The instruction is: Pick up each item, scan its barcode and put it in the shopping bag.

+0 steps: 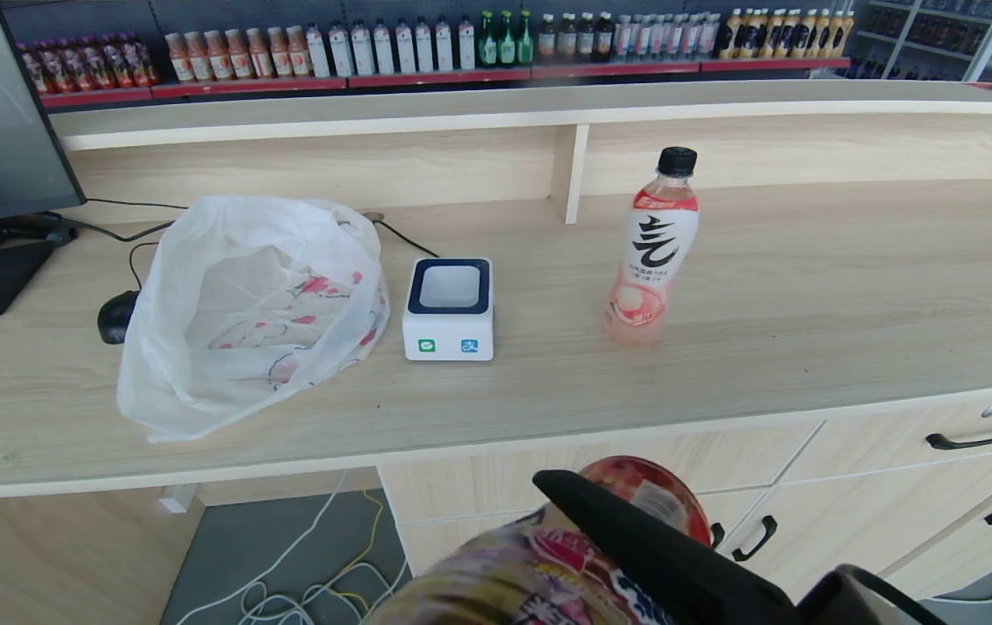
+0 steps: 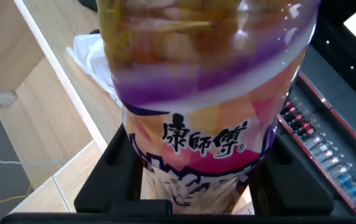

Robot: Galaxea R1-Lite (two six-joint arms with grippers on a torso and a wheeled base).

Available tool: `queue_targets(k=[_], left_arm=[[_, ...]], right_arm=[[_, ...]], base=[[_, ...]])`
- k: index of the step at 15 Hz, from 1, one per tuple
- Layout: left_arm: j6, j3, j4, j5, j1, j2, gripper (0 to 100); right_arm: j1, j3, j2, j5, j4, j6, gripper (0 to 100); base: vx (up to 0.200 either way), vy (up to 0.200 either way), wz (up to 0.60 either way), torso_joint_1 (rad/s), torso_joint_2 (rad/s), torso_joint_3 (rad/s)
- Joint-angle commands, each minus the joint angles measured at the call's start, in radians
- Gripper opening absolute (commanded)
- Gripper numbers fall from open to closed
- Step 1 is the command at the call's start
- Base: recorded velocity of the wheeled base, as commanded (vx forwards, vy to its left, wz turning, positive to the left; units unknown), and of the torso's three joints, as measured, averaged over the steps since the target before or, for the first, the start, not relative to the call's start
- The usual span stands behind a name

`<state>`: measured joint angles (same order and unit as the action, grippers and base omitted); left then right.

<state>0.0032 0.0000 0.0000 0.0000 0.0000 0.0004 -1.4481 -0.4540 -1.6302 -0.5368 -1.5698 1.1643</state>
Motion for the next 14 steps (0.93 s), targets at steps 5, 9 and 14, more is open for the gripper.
queue_targets(k=[5,9,14], left_arm=[[0.000,0.000,0.000,0.000,0.000,0.000,100],[0.000,0.000,0.000,0.000,0.000,0.000,100],[0.000,0.000,0.000,0.000,0.000,0.001,100]], right_arm=[[0.020,-0.020,-0.010,-0.132,-0.001,-0.373,0],[0.129,-0.035,-0.002,-0.238,-0.001,-0.595,0],[0.445,-0.057,-0.030,-0.118,0.013,-0.802,0]], base=[[0.000,0.000,0.00,0.000,0.00,0.000],[0.000,0.000,0.00,0.000,0.00,0.000],[0.000,0.000,0.00,0.000,0.00,0.000]])
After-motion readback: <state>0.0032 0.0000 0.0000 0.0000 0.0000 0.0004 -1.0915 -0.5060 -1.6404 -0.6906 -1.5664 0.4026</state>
